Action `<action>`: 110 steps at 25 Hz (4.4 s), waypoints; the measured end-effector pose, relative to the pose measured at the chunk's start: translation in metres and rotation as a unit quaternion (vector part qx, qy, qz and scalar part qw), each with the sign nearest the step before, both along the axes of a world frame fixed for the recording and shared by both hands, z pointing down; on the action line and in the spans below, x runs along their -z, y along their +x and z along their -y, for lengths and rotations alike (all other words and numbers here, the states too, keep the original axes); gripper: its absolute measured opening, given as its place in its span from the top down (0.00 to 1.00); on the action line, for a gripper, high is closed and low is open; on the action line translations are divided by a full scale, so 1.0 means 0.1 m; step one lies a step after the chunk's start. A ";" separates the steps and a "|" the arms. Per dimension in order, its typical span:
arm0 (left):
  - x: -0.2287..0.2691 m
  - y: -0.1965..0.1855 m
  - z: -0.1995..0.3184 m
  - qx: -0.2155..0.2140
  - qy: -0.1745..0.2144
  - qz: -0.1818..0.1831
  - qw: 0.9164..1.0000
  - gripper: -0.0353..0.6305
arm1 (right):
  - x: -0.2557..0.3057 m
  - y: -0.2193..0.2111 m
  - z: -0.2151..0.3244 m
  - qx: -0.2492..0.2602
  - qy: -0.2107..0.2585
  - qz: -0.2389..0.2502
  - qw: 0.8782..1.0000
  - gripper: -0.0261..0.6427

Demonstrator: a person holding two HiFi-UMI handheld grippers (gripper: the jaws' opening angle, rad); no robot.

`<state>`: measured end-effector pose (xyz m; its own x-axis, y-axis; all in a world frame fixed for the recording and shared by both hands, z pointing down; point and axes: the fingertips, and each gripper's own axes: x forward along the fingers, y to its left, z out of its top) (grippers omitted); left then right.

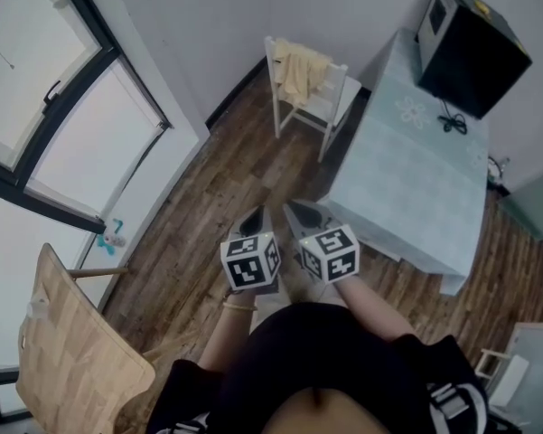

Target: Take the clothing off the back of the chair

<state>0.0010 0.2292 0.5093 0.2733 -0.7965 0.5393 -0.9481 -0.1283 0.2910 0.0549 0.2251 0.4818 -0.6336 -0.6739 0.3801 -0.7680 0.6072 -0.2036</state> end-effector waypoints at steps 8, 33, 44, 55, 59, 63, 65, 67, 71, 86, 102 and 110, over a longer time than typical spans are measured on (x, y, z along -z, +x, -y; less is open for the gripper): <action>-0.06 -0.22 0.53 -0.014 -0.005 0.002 1.000 0.94 | -0.03 -0.25 0.53 -0.012 0.000 -0.004 1.000 0.94; 0.05 -1.14 2.17 -0.076 -0.006 0.001 0.997 0.94 | 0.08 -1.20 2.09 -0.067 -0.005 -0.013 0.998 0.94; -0.04 -1.39 2.70 -0.110 -0.011 -0.003 0.994 0.94 | -0.02 -1.43 2.61 -0.097 -0.011 -0.021 0.995 0.94; -0.11 -1.62 3.03 -0.121 -0.018 -0.005 0.992 0.94 | -0.12 -1.63 2.92 -0.114 -0.022 -0.017 0.993 0.94; -0.12 -1.64 3.10 -0.125 -0.021 -0.008 0.992 0.94 | -0.12 -1.61 2.98 -0.124 -0.024 -0.018 0.992 0.94; -0.12 -1.58 3.18 -0.128 -0.024 -0.011 0.991 0.94 | -0.14 -1.50 3.03 -0.138 -0.029 -0.014 0.990 0.94; -0.11 -1.52 3.22 -0.133 -0.023 -0.009 0.991 0.94 | -0.16 -1.44 3.06 -0.147 -0.033 -0.010 0.989 0.94; -0.11 -1.47 3.28 -0.140 -0.022 -0.007 0.990 0.94 | -0.19 -1.39 3.12 -0.154 -0.034 -0.008 0.988 0.94; -0.12 -1.40 3.49 -0.147 -0.019 -0.006 0.989 0.94 | -0.19 -1.33 3.34 -0.161 -0.028 -0.007 0.986 0.94; -0.04 -0.86 4.45 -0.186 -0.017 -0.006 0.982 0.94 | -0.02 -0.63 4.23 -0.225 -0.012 -0.016 0.974 0.94; -0.08 -0.13 5.42 -0.235 -0.011 0.002 0.972 0.94 | -0.08 0.17 5.09 -0.283 -0.007 -0.028 0.959 0.94; -0.25 0.20 5.65 -0.256 -0.018 0.003 0.967 0.94 | -0.23 0.50 5.29 -0.306 -0.021 -0.035 0.951 0.94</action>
